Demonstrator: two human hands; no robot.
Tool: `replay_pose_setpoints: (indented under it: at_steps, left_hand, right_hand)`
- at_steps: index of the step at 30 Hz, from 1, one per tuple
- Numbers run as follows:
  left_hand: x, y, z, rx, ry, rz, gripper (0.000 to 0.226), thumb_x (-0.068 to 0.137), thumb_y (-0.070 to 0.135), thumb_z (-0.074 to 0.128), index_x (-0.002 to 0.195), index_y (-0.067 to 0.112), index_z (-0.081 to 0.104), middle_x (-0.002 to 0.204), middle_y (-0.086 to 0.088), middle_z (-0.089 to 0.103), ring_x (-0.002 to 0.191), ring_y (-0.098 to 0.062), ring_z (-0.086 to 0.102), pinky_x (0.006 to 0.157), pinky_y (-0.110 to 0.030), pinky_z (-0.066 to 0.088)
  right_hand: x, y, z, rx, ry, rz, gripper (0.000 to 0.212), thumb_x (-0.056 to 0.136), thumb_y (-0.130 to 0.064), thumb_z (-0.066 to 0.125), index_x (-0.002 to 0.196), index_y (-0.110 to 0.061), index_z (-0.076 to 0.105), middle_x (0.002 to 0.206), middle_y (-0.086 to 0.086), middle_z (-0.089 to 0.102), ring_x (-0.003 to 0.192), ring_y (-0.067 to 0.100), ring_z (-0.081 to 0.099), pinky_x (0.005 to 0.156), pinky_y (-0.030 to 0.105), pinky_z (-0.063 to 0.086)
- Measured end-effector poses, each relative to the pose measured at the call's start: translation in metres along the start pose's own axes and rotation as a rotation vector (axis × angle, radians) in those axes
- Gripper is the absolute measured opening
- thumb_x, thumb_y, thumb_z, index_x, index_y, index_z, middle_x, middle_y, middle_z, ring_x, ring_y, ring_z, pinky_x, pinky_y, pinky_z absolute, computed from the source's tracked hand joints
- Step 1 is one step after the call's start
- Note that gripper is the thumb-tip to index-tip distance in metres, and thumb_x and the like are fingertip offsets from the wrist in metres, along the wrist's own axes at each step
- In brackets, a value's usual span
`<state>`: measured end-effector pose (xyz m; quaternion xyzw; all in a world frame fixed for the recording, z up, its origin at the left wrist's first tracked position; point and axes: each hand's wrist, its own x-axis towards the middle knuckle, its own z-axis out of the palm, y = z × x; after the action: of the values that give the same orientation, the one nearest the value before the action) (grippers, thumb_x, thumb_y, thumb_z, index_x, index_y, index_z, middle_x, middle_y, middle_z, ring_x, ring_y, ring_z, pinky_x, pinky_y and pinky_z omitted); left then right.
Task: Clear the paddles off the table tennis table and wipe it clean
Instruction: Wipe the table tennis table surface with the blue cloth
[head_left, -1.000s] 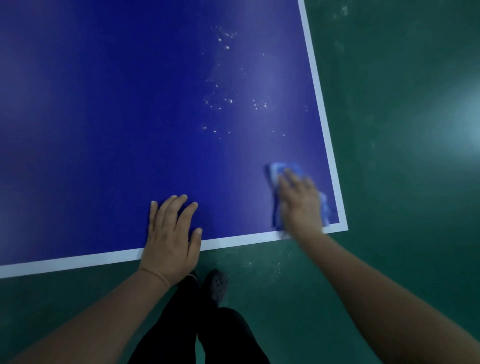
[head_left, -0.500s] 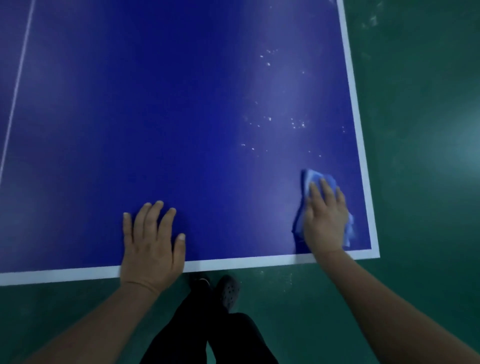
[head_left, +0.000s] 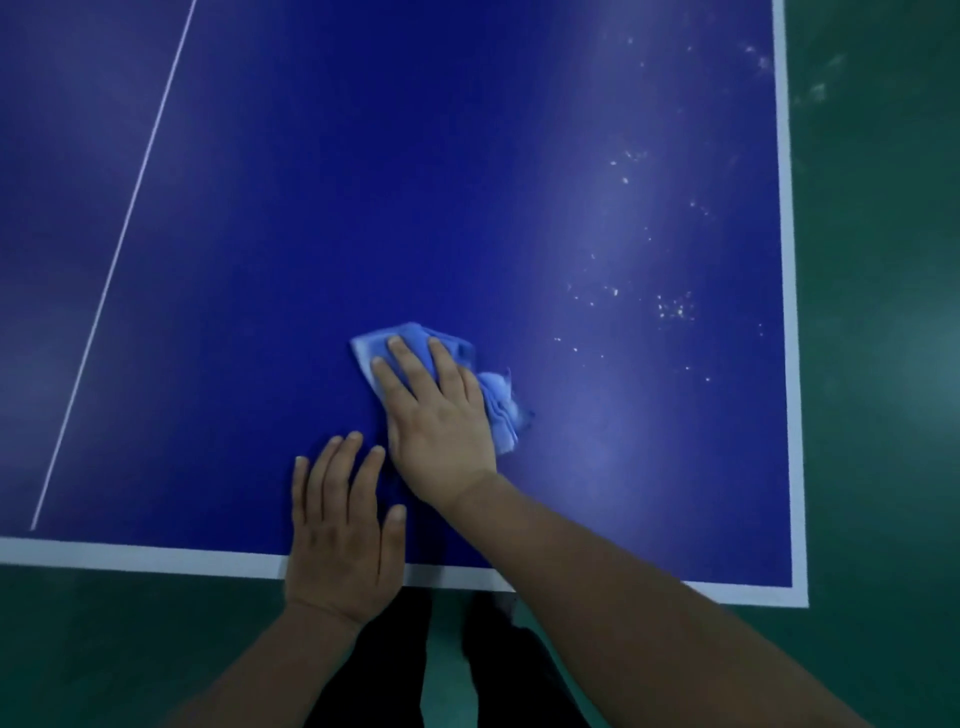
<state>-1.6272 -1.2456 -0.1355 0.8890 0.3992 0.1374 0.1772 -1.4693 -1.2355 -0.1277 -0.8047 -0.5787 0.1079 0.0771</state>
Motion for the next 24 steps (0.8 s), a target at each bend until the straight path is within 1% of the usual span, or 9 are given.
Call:
replay_pose_setpoints:
  at_steps: [5, 8, 10, 13, 15, 17, 21, 22, 24]
  left_hand:
    - [0.003, 0.001, -0.002, 0.001, -0.008, -0.045, 0.054, 0.103, 0.038, 0.027, 0.137, 0.0, 0.045, 0.145, -0.023, 0.044, 0.139, -0.039, 0.036, 0.118, -0.062, 0.016]
    - [0.003, 0.005, -0.003, 0.029, -0.017, -0.122, 0.055, 0.102, 0.039, 0.028, 0.135, 0.0, 0.049, 0.145, -0.022, 0.044, 0.139, -0.039, 0.036, 0.12, -0.06, 0.011]
    - [0.002, 0.008, -0.002, 0.049, -0.006, -0.215, 0.056, 0.099, 0.037, 0.032, 0.134, -0.002, 0.051, 0.146, -0.022, 0.043, 0.139, -0.039, 0.035, 0.121, -0.059, 0.008]
    - [-0.004, 0.029, 0.004, 0.065, 0.05, -0.33, 0.056, 0.096, 0.035, 0.036, 0.133, -0.003, 0.053, 0.145, -0.022, 0.043, 0.138, -0.039, 0.035, 0.122, -0.057, 0.005]
    - [-0.013, 0.051, 0.013, 0.086, 0.09, -0.416, 0.056, 0.095, 0.034, 0.037, 0.132, -0.004, 0.054, 0.144, -0.023, 0.043, 0.137, -0.04, 0.035, 0.121, -0.057, 0.005]
    - [-0.02, 0.077, 0.023, 0.081, 0.12, -0.51, 0.056, 0.094, 0.034, 0.038, 0.131, -0.005, 0.054, 0.144, -0.024, 0.043, 0.137, -0.042, 0.035, 0.121, -0.057, 0.004]
    - [-0.016, 0.15, 0.055, 0.083, 0.151, -0.541, 0.053, 0.096, 0.034, 0.039, 0.131, -0.003, 0.054, 0.142, -0.024, 0.043, 0.137, -0.041, 0.035, 0.121, -0.055, 0.003]
    - [-0.012, 0.168, 0.063, 0.069, 0.16, -0.529, 0.052, 0.096, 0.033, 0.04, 0.13, -0.003, 0.054, 0.142, -0.024, 0.044, 0.136, -0.041, 0.035, 0.121, -0.054, 0.003]
    - [-0.008, 0.202, 0.079, 0.046, 0.159, -0.505, 0.05, 0.096, 0.032, 0.04, 0.13, -0.001, 0.054, 0.142, -0.024, 0.045, 0.136, -0.04, 0.036, 0.122, -0.054, 0.004]
  right_hand:
    - [0.037, 0.04, -0.009, -0.017, 0.028, 0.047, 0.052, 0.094, -0.027, 0.034, 0.141, -0.017, 0.052, 0.152, 0.005, 0.045, 0.14, 0.038, 0.035, 0.108, 0.05, 0.032]
    - [0.035, 0.131, -0.026, -0.12, 0.028, 0.182, 0.057, 0.089, -0.02, 0.032, 0.142, -0.011, 0.052, 0.152, 0.013, 0.045, 0.135, 0.043, 0.043, 0.114, 0.051, 0.03]
    - [0.017, 0.202, -0.048, -0.2, 0.121, 0.33, 0.056, 0.088, -0.016, 0.031, 0.138, -0.007, 0.055, 0.148, 0.017, 0.049, 0.129, 0.046, 0.048, 0.11, 0.051, 0.035]
    - [-0.001, 0.268, -0.085, -0.121, 0.092, 0.618, 0.052, 0.099, -0.019, 0.033, 0.149, -0.013, 0.043, 0.159, 0.01, 0.034, 0.141, 0.044, 0.031, 0.114, 0.053, 0.028]
    - [0.005, 0.264, -0.086, -0.071, 0.129, 0.695, 0.055, 0.098, -0.022, 0.03, 0.152, -0.016, 0.039, 0.161, 0.008, 0.03, 0.143, 0.043, 0.027, 0.114, 0.053, 0.025]
    - [0.009, 0.222, -0.074, -0.075, 0.13, 0.504, 0.065, 0.087, -0.021, 0.023, 0.147, -0.014, 0.047, 0.154, 0.012, 0.041, 0.135, 0.046, 0.038, 0.109, 0.053, 0.032]
    - [-0.036, 0.161, -0.045, -0.115, -0.078, -0.288, 0.056, 0.089, -0.026, 0.032, 0.141, -0.02, 0.053, 0.151, 0.003, 0.047, 0.137, 0.038, 0.041, 0.103, 0.05, 0.04]
    - [-0.036, 0.179, -0.051, -0.089, -0.114, -0.35, 0.055, 0.09, -0.026, 0.034, 0.142, -0.02, 0.052, 0.152, 0.003, 0.046, 0.138, 0.038, 0.039, 0.104, 0.051, 0.039]
    - [-0.027, 0.25, -0.062, -0.11, -0.098, -0.277, 0.056, 0.087, -0.023, 0.038, 0.14, -0.016, 0.054, 0.15, 0.008, 0.048, 0.135, 0.042, 0.043, 0.104, 0.052, 0.041]
